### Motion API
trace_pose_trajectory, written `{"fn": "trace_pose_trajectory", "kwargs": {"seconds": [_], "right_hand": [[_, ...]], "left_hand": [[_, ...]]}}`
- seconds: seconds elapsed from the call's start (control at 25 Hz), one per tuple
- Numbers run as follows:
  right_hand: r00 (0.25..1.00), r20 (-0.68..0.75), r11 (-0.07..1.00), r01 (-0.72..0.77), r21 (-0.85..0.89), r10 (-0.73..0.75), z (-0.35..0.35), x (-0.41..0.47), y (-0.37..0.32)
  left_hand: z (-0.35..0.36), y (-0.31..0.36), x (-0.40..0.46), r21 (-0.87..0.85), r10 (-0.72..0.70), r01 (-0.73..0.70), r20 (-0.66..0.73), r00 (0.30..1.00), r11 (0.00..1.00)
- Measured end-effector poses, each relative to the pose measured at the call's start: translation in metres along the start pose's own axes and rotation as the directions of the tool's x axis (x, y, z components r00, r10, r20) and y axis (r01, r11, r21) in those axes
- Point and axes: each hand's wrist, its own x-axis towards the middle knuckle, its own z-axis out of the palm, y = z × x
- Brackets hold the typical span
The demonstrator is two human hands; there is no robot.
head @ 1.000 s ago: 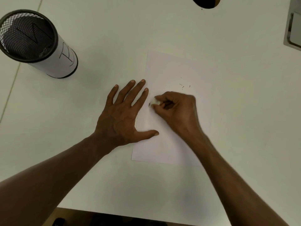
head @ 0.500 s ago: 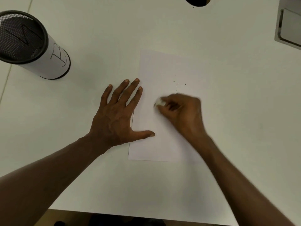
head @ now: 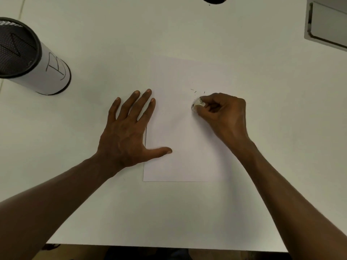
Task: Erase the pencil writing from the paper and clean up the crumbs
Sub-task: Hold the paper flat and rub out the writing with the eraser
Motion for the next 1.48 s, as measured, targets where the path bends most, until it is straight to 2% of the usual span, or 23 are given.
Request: {"fn": "trace_pose_trajectory", "kwargs": {"seconds": [0.08, 0.2, 0.24, 0.4, 0.52, 0.6, 0.68, 0.76, 0.84, 0.96, 1.08, 1.16, 1.24, 1.32, 1.48], "right_hand": [[1.0, 0.014, 1.0, 0.018, 0.018, -0.018, 0.004, -0.015, -0.007], [0.977, 0.192, 0.995, 0.099, -0.02, -0.093, 0.02, -0.052, -0.018], [0.98, 0.182, 0.996, 0.088, -0.032, -0.081, 0.018, -0.041, -0.013], [0.999, -0.007, 0.998, 0.031, -0.047, -0.031, -0.003, 0.028, 0.001], [0.997, 0.052, 0.999, 0.053, -0.001, -0.053, 0.007, 0.008, -0.013], [0.993, 0.12, 0.997, -0.033, 0.071, 0.025, 0.013, -0.009, -0.024], [0.977, 0.132, 0.964, -0.19, 0.185, 0.167, 0.005, -0.003, -0.027], [0.952, 0.155, 0.929, -0.295, 0.223, 0.265, -0.006, 0.01, -0.028], [0.954, 0.201, 0.961, -0.251, 0.117, 0.225, -0.011, 0.015, -0.029], [0.97, 0.237, 0.989, -0.011, -0.147, 0.046, -0.003, 0.011, -0.031], [0.974, 0.219, 0.929, 0.132, -0.346, -0.057, 0.003, 0.011, -0.029], [0.98, 0.157, 0.868, 0.185, -0.461, -0.125, 0.006, 0.013, -0.029], [0.978, 0.078, 0.837, 0.207, -0.506, -0.195, 0.008, 0.015, -0.033], [0.983, 0.053, 0.843, 0.178, -0.508, -0.176, 0.008, 0.02, -0.038], [0.979, 0.2, 0.897, 0.062, -0.437, 0.03, 0.006, 0.028, -0.041]], "left_hand": [[0.0, 0.0, 0.0, 0.002, -0.005, 0.005, 0.003, 1.0, 1.0], [0.002, 0.0, -0.002, 0.02, -0.006, 0.005, 0.008, 1.0, 1.0], [0.002, 0.0, -0.002, 0.023, -0.006, 0.005, 0.01, 1.0, 1.0], [0.0, 0.001, 0.001, 0.022, -0.007, 0.007, 0.005, 1.0, 1.0], [0.0, 0.001, -0.001, 0.014, -0.01, 0.01, 0.001, 1.0, 1.0], [0.001, 0.0, -0.002, 0.014, -0.007, 0.007, -0.005, 1.0, 1.0], [0.002, 0.0, -0.002, 0.009, -0.005, 0.005, -0.011, 1.0, 1.0], [0.002, 0.001, -0.002, 0.012, -0.009, 0.009, -0.014, 1.0, 1.0], [0.003, 0.001, -0.003, 0.013, -0.014, 0.014, -0.022, 1.0, 1.0], [0.002, 0.001, -0.003, 0.001, -0.02, 0.02, -0.029, 0.999, 1.0], [0.002, 0.001, -0.003, -0.005, -0.022, 0.022, -0.032, 0.999, 1.0], [0.002, 0.001, -0.003, -0.011, -0.022, 0.021, -0.031, 0.999, 1.0], [0.002, 0.001, -0.003, -0.016, -0.023, 0.022, -0.031, 0.999, 1.0], [0.003, 0.001, -0.003, -0.023, -0.026, 0.025, -0.031, 0.999, 0.999], [0.003, 0.001, -0.003, -0.031, -0.026, 0.025, -0.041, 0.999, 0.999]]}}
